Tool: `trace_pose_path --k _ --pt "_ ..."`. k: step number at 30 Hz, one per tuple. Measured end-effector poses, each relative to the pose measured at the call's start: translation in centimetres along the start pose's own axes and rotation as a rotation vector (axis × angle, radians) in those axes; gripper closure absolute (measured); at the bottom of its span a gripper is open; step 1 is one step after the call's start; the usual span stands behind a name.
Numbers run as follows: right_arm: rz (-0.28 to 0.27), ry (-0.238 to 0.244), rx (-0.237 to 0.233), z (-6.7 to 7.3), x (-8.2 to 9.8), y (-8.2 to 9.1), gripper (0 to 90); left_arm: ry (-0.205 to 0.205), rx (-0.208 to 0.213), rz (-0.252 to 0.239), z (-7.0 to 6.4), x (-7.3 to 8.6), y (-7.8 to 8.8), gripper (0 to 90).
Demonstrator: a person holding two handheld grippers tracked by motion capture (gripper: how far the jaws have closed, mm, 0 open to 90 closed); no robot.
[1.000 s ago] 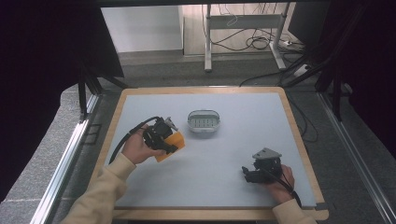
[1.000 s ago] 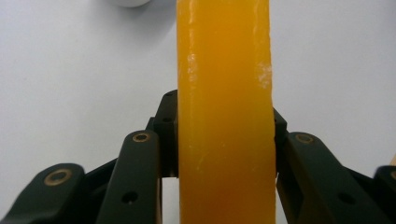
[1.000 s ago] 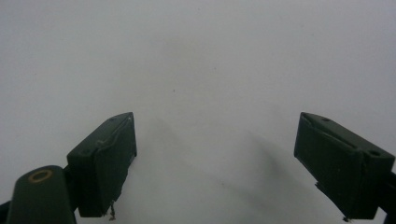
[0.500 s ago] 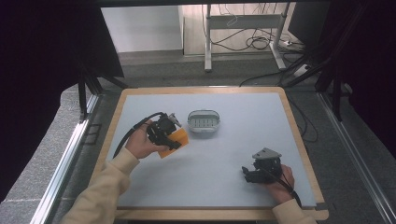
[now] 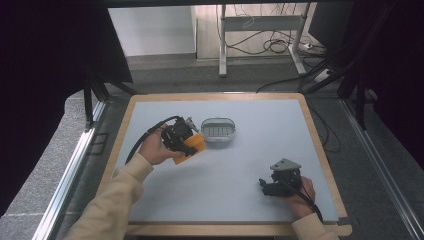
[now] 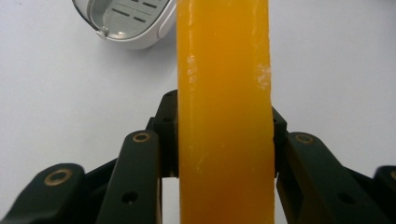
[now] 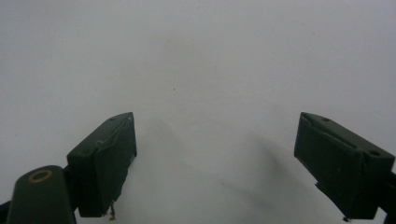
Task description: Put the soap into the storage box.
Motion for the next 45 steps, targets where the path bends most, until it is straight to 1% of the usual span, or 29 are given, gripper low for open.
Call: trace_pose_path --k 5,8,12,14,22,26,27,31,35,43,45 --pt "-0.001 0.005 -0.004 0.0 0.0 0.0 13.3 -0.008 0.003 -0.002 0.3 -0.5 -0.3 61.7" --pt "-0.002 0.006 -0.004 0.1 0.0 0.0 13.3 -0.019 0.003 0.001 0.3 -0.5 -0.4 61.8" --pt "0.001 0.008 -0.004 0.1 0.0 -0.1 13.3 -0.021 0.008 0.001 0.4 -0.7 -0.7 61.7" --pt "0.000 0.009 -0.002 0.0 0.0 0.0 13.3 -0.033 0.006 0.005 0.6 -0.9 -0.9 61.8" --pt "0.001 0.005 -0.002 0.0 0.0 0.0 13.3 -0.036 0.007 -0.003 0.9 -1.4 -1.1 61.7" --pt "0.000 0.007 -0.003 0.0 0.0 0.0 13.3 -0.050 0.009 -0.002 1.0 -1.9 -1.2 61.8" --pt "-0.001 0.006 -0.004 0.0 0.0 0.0 13.3 -0.060 0.008 -0.005 1.0 -2.1 -1.3 61.7" --pt "-0.003 0.006 -0.004 0.1 -0.1 0.0 13.3 -0.066 0.014 -0.010 1.1 -2.5 -1.4 61.8" --pt "-0.009 0.002 -0.004 0.1 -0.1 0.1 13.3 -0.076 0.009 -0.001 1.4 -2.7 -1.6 61.7" --pt "-0.021 0.004 -0.006 0.0 -0.3 0.2 13.4 -0.083 0.008 0.002 1.8 -3.1 -1.9 61.8" --pt "-0.025 0.006 -0.008 0.1 -0.3 0.3 13.4 -0.076 0.009 0.001 1.8 -3.3 -1.9 61.8"
Point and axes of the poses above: each handheld gripper's, and its own axes: y roughly backward along the jaws, x roughly out of its underside, z roughly to its left, the point moved 8 cm from there along -y, roughly forward along the jaws, and after that the axes turned 3 degrees about -z, right-handed, at the moved point
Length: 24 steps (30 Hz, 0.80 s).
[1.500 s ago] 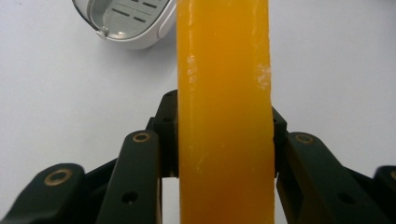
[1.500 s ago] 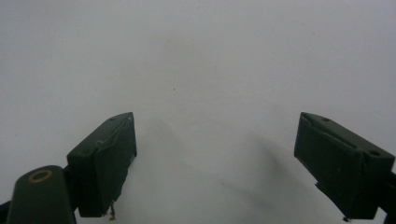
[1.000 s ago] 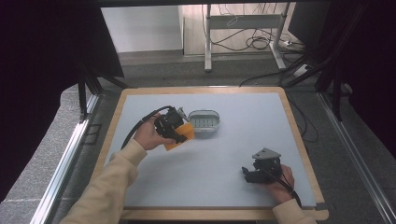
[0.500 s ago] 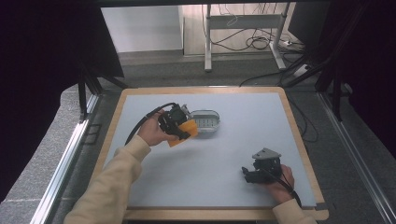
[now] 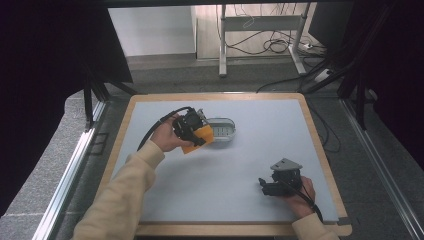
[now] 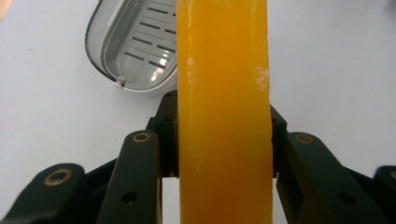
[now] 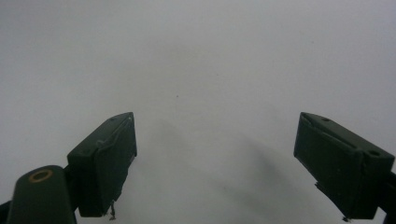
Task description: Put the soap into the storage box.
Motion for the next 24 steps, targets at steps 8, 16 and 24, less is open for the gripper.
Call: trace_pose_path --k 8,16,24 --pt "-0.015 -0.001 -0.007 0.2 -0.2 0.1 13.4 -0.009 -0.005 0.004 0.6 -0.6 -0.2 61.8" --pt "-0.017 0.004 -0.008 0.2 -0.2 0.1 13.4 -0.023 -0.007 -0.006 1.1 -1.3 -0.4 61.8" --pt "-0.019 0.005 -0.007 0.1 -0.2 0.1 13.4 -0.034 -0.007 0.004 1.7 -2.0 -1.0 61.8"
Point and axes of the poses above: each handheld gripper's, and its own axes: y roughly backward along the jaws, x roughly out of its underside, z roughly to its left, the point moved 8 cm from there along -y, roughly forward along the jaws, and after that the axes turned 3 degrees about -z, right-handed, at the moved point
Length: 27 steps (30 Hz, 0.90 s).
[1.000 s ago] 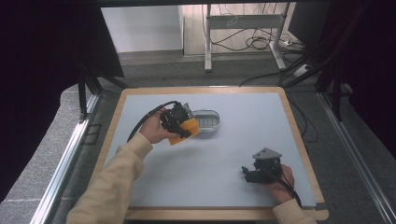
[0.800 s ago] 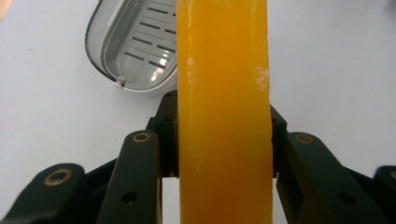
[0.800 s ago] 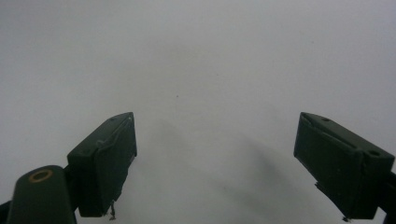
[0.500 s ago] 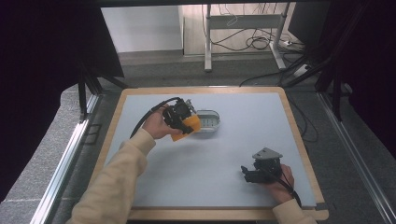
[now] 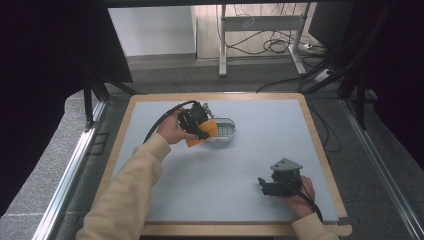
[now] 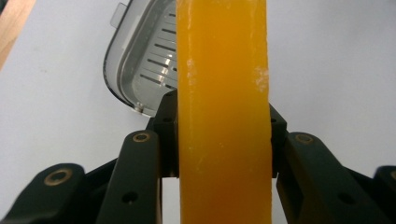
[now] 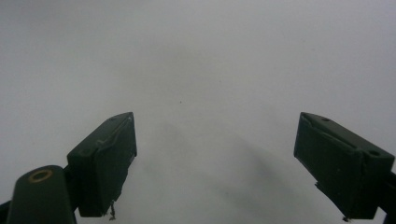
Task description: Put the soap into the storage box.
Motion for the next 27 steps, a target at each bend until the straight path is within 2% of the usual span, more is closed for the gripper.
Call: trace_pose_path --k 11,27 --pt "0.001 0.004 -0.001 0.0 0.0 0.0 13.3 -0.026 0.012 -0.005 0.9 -1.2 -0.7 61.8" --pt "0.000 0.001 -0.010 0.0 0.0 -0.2 13.4 -0.057 0.038 0.010 1.5 -2.8 -1.8 61.8"
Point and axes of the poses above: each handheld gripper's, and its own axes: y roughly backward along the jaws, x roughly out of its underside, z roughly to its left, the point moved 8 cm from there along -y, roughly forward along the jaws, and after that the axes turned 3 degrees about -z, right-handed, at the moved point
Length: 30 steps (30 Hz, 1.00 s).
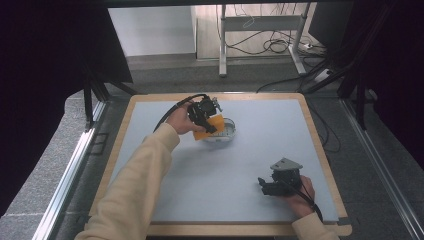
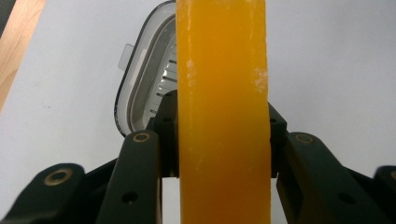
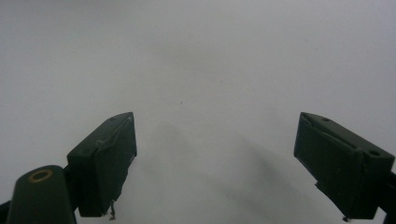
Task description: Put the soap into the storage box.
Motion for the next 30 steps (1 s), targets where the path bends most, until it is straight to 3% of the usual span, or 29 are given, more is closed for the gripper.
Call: trace_pose_path --k 8,15,30 --pt "-0.003 -0.004 0.000 0.0 -0.1 0.0 13.4 -0.012 0.013 0.000 0.6 -0.8 -0.4 61.7" --pt "-0.001 -0.005 -0.006 0.0 0.0 -0.1 13.4 -0.052 0.021 0.024 0.6 -1.4 -1.2 61.8" --pt "0.000 -0.021 -0.005 -0.1 0.0 0.0 13.4 -0.092 0.056 0.041 1.4 -2.4 -2.5 61.8"
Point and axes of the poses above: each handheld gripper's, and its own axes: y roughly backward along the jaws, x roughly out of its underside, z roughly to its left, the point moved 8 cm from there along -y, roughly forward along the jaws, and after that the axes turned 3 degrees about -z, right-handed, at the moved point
